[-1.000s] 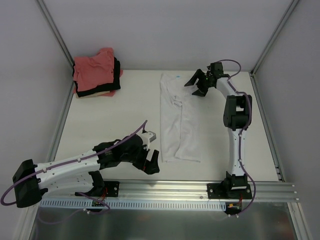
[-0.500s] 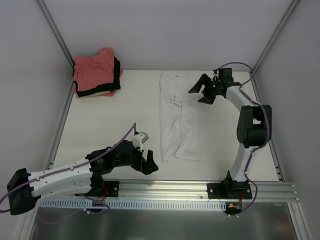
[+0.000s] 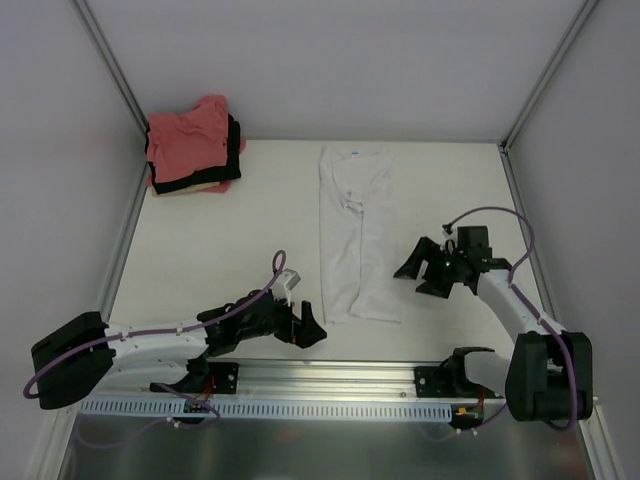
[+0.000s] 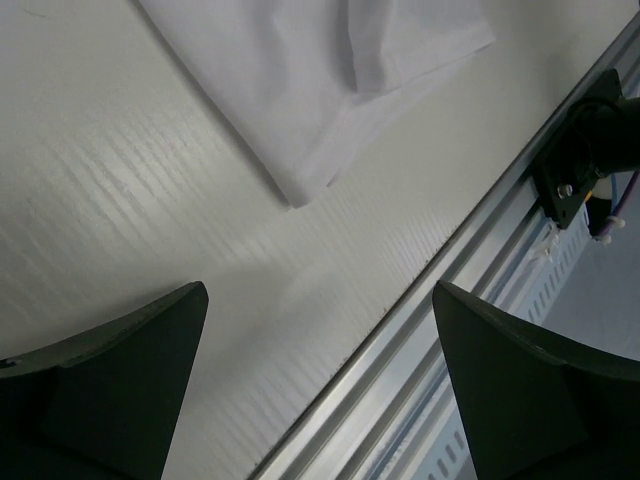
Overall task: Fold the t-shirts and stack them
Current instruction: Grab the bottom of the folded rectangular tshirt with both arms, then fold the folded rectangular tshirt in 1/3 of the way
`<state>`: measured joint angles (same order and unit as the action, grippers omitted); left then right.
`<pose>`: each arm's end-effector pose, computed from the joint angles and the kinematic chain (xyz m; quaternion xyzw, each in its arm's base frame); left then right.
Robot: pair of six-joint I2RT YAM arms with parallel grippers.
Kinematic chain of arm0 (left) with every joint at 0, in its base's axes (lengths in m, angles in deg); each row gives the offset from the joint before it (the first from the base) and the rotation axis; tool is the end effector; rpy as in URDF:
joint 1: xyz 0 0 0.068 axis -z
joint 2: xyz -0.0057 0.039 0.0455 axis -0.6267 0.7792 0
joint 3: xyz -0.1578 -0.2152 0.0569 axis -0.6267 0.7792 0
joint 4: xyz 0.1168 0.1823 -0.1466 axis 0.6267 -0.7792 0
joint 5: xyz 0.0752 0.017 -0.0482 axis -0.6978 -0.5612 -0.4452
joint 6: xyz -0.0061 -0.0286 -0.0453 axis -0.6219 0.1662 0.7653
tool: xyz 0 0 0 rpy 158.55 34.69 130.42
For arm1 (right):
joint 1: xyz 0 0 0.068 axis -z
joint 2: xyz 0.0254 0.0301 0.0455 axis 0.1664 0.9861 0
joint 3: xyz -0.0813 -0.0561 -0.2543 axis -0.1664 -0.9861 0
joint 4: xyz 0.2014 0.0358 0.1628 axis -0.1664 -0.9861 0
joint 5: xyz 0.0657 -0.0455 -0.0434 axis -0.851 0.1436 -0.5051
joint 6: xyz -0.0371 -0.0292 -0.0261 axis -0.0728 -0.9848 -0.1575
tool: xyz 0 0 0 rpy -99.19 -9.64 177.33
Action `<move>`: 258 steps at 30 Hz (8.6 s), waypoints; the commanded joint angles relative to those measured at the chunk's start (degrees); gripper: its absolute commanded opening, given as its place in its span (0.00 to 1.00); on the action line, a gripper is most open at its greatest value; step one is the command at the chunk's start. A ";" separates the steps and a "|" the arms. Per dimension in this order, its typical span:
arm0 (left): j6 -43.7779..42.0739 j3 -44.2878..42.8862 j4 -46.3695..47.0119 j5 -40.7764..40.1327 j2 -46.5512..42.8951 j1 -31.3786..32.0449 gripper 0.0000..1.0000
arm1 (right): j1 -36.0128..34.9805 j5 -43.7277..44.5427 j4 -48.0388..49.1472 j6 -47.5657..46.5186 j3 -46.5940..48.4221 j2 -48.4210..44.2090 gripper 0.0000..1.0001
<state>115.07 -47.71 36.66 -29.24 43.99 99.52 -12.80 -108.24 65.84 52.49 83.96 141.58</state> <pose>0.0916 -0.1655 0.1575 0.1527 0.8206 -0.4363 0.3361 0.2224 0.0296 0.1990 -0.0120 0.9180 0.2745 0.2861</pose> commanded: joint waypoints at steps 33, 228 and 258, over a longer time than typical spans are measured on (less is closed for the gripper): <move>-1.68 -11.63 14.62 -2.92 25.65 1.52 0.99 | -4.86 -3.42 2.65 11.76 -24.07 -24.25 0.72; -9.77 -26.13 -19.32 11.84 12.02 -23.44 0.88 | -27.62 -1.75 0.47 11.67 23.38 23.21 1.00; -14.34 -24.20 -26.35 6.83 6.75 -23.44 0.89 | -26.40 1.77 -4.18 2.80 46.40 47.29 1.00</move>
<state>102.78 -72.50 11.31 -21.11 52.23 75.96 -40.76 -107.76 64.47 58.85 127.04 187.55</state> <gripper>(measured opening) 0.892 0.993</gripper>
